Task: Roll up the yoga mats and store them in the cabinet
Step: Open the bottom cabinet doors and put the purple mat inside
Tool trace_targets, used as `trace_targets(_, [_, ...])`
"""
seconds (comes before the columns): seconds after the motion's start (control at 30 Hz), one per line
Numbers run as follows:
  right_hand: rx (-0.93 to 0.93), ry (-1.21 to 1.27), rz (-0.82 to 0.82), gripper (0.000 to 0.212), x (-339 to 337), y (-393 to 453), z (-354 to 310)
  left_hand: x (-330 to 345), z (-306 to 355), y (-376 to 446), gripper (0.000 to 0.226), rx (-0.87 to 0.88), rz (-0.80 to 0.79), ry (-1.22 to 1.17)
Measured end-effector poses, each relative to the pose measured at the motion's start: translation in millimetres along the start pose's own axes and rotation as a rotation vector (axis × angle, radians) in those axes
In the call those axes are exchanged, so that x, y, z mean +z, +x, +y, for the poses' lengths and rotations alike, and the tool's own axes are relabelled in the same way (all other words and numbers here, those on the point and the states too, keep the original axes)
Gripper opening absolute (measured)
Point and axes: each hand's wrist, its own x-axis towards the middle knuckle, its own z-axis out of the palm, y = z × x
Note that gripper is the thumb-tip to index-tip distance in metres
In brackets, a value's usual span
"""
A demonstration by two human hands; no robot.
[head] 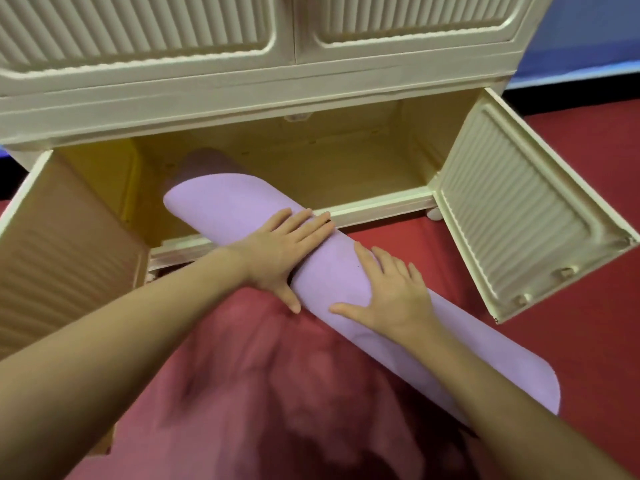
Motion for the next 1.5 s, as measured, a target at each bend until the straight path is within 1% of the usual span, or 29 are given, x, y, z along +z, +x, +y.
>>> trace_targets(0.03, [0.010, 0.012, 0.030, 0.114, -0.4, -6.5, 6.3, 2.3, 9.4, 2.7, 0.141, 0.042, 0.063, 0.022])
trace_targets(0.07, [0.029, 0.002, -0.007, 0.117, -1.6, -13.7, 13.5, 3.6, 20.2, 7.7, 0.141, 0.073, 0.113, 0.047])
trace_targets(0.1, [0.051, -0.020, -0.067, 0.122, -4.0, -22.3, 21.5, 2.3, 32.3, 14.1, 0.141, 0.093, 0.103, 0.079])
trace_targets(0.17, [0.093, -0.047, -0.177, 0.131, -8.0, -40.9, 38.7, -0.1, 55.7, 28.7, 0.140, 0.079, 0.025, 0.115])
trace_targets(0.23, [0.141, -0.060, -0.230, 0.138, -10.0, -54.9, 49.3, -0.9, 70.0, 40.6, 0.142, 0.038, 0.005, 0.140])
trace_targets(0.3, [0.163, -0.063, -0.247, 0.139, -11.6, -62.1, 50.8, 3.9, 72.1, 47.2, 0.144, 0.037, 0.024, 0.159])
trace_targets(0.43, [0.148, -0.093, -0.179, 0.126, -14.3, -66.6, 45.8, 7.1, 68.6, 40.3, 0.139, 0.097, 0.024, 0.161])
trace_targets(0.47, [0.150, -0.092, -0.169, 0.124, -15.0, -68.0, 43.7, 7.4, 68.4, 38.9, 0.137, 0.128, 0.055, 0.175])
trace_targets(0.53, [0.159, -0.084, -0.132, 0.121, -15.9, -71.2, 40.2, 11.7, 64.1, 36.1, 0.130, 0.173, 0.176, 0.157])
trace_targets(0.67, [0.126, -0.114, 0.120, 0.113, -22.2, -61.0, 28.8, 6.4, 43.4, 27.5, 0.118, 0.174, 0.342, 0.117])
trace_targets(0.7, [0.115, -0.121, 0.145, 0.112, -24.8, -55.7, 23.3, 4.4, 37.0, 24.3, 0.117, 0.168, 0.357, 0.098])
trace_targets(0.87, [0.096, -0.165, 0.053, 0.112, -42.4, -32.6, -7.6, 3.5, 3.0, 8.3, 0.113, 0.135, 0.350, 0.081])
trace_targets(1.03, [0.092, -0.193, -0.060, 0.112, -65.3, -16.7, -34.2, -2.6, -23.3, -3.9, 0.118, 0.128, 0.321, 0.007])
trace_targets(1.1, [0.092, -0.204, -0.108, 0.115, -73.9, -12.4, -38.2, -6.2, -27.7, -6.0, 0.119, 0.129, 0.281, -0.023])
trace_targets(1.23, [0.102, -0.226, -0.208, 0.117, -87.9, -11.3, -32.1, -15.4, -21.0, -0.4, 0.115, 0.122, 0.176, -0.062])
trace_targets(1.4, [0.149, -0.201, -0.247, 0.117, -108.7, -13.1, -7.0, -29.3, 1.7, 24.2, 0.112, 0.124, 0.192, -0.070])
trace_targets(1.5, [0.152, -0.215, -0.208, 0.117, -116.8, -15.9, 7.6, -34.4, 13.5, 38.2, 0.112, 0.128, 0.215, -0.072])
